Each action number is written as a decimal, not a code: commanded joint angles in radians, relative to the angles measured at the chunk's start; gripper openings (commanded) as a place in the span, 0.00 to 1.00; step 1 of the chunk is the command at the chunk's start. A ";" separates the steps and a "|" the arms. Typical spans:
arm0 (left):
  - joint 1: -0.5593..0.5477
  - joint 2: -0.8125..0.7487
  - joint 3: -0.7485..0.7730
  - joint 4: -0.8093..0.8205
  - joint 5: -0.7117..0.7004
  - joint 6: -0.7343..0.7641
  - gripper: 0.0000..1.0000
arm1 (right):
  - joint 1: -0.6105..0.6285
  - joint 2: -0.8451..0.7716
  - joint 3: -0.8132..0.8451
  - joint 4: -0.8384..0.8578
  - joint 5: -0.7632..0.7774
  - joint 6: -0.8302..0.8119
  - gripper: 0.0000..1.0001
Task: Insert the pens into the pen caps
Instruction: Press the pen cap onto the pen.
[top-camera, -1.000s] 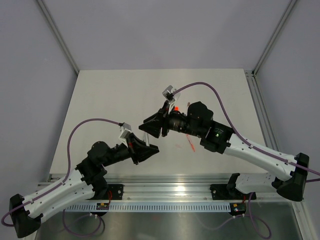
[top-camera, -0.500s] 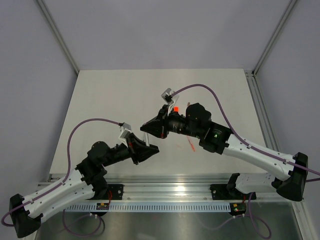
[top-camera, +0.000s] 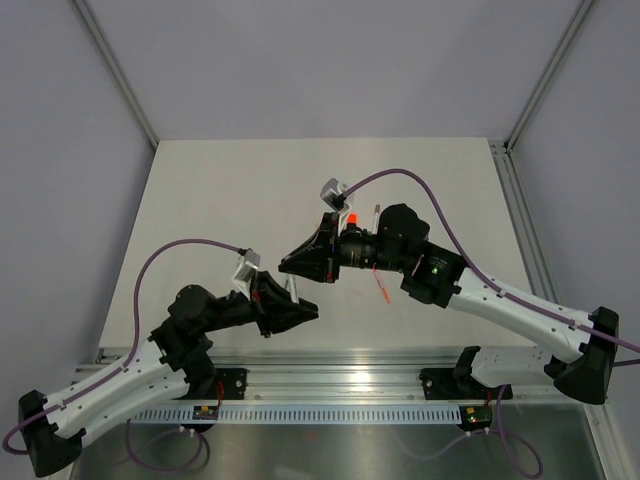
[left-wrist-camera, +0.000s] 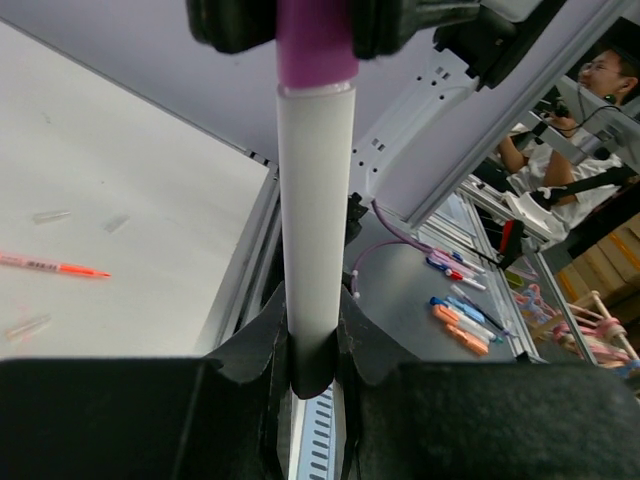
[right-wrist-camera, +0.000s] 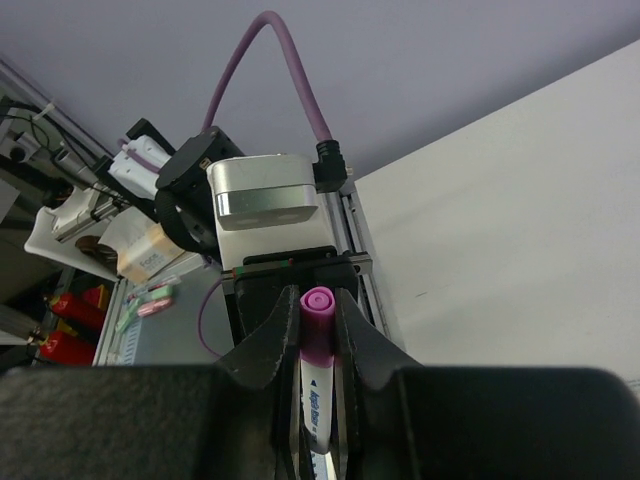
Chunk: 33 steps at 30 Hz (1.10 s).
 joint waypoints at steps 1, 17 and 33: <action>0.001 0.007 0.050 0.130 0.083 -0.042 0.00 | -0.002 -0.021 0.016 0.013 -0.092 -0.023 0.00; 0.001 0.004 0.060 0.110 0.073 -0.035 0.00 | 0.007 -0.033 -0.019 0.025 -0.039 -0.033 0.00; 0.002 -0.014 0.130 -0.005 -0.021 0.052 0.00 | 0.141 -0.085 -0.151 -0.061 0.168 -0.035 0.00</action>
